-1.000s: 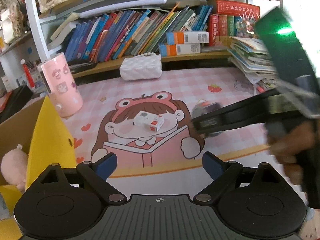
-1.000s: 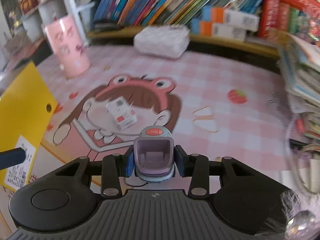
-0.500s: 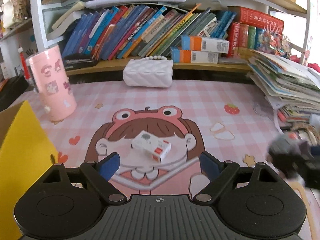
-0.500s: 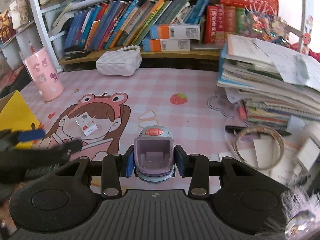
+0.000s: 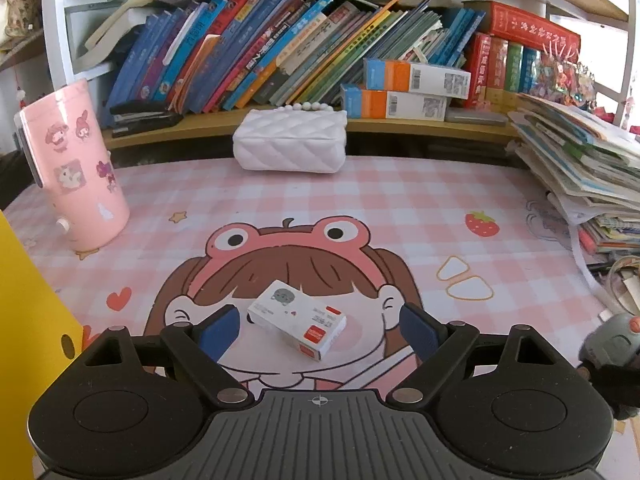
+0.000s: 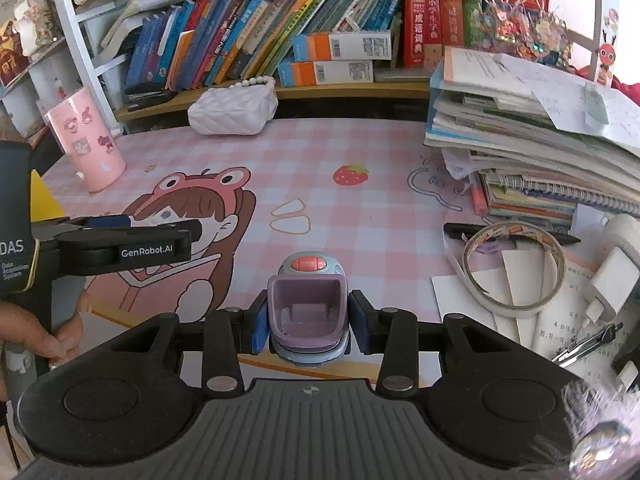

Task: Organize objects
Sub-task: 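Grasp the white staple box with the left tool, then lift the white staple box and purple toy and carry them toward the yellow box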

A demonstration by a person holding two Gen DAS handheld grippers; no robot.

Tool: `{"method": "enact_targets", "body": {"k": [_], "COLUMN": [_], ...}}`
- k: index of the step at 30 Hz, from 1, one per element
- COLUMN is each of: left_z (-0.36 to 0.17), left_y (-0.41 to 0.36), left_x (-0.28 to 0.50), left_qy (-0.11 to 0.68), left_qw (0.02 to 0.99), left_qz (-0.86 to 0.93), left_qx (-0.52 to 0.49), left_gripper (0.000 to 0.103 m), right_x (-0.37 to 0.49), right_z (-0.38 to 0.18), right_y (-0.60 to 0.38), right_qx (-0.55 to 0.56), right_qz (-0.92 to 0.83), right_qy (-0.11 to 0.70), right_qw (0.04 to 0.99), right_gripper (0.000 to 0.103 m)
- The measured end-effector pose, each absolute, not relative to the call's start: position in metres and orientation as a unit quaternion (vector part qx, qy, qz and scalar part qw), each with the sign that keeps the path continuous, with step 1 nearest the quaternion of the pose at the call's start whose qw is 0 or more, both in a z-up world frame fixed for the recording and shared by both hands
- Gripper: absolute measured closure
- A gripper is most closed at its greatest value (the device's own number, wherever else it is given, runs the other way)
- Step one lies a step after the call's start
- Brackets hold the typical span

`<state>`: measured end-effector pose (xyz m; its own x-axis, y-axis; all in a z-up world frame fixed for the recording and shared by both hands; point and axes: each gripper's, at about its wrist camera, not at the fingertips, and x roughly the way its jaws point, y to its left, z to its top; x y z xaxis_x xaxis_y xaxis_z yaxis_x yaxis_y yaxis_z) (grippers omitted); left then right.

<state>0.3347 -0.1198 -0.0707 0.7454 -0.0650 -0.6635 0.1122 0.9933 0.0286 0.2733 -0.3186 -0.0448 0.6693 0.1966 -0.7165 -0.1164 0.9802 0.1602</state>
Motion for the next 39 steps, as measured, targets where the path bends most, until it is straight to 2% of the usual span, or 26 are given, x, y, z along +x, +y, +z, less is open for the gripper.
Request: {"method": "enact_targets", "body": {"k": [13,17,19,29,39], "left_z": [-0.086,-0.091,-0.090,-0.060,-0.023], "left_y": [-0.117,-0.113,-0.113,-0.112,-0.105], "left_x": [0.353,0.358,0.357,0.335,0.263], "left_qy": [0.358,0.367,0.365,0.350,0.325], "left_qw": [0.931,0.928,0.929,0.935,0.941], "left_qz": [-0.052,-0.057,-0.060,-0.059,-0.099], "left_qx": [0.041,0.035,0.035,0.011,-0.006], "left_gripper": [0.015,0.024,0.043,0.044,0.044], "right_x": [0.274,0.274,0.274,0.272,0.254], "right_z": [-0.049,-0.049,-0.050,-0.052,-0.045], "right_y": [-0.317,-0.317,-0.319,-0.322,-0.298], "right_qx": [0.057,0.058,0.061,0.071,0.047], "right_qz": [0.087,0.085,0.080,0.074,0.089], "right_qy": [0.408,0.408,0.410,0.413,0.408], "right_qw": [0.907,0.907,0.906,0.905,0.907], "right_gripper": [0.065,0.065,0.065,0.065,0.065]}}
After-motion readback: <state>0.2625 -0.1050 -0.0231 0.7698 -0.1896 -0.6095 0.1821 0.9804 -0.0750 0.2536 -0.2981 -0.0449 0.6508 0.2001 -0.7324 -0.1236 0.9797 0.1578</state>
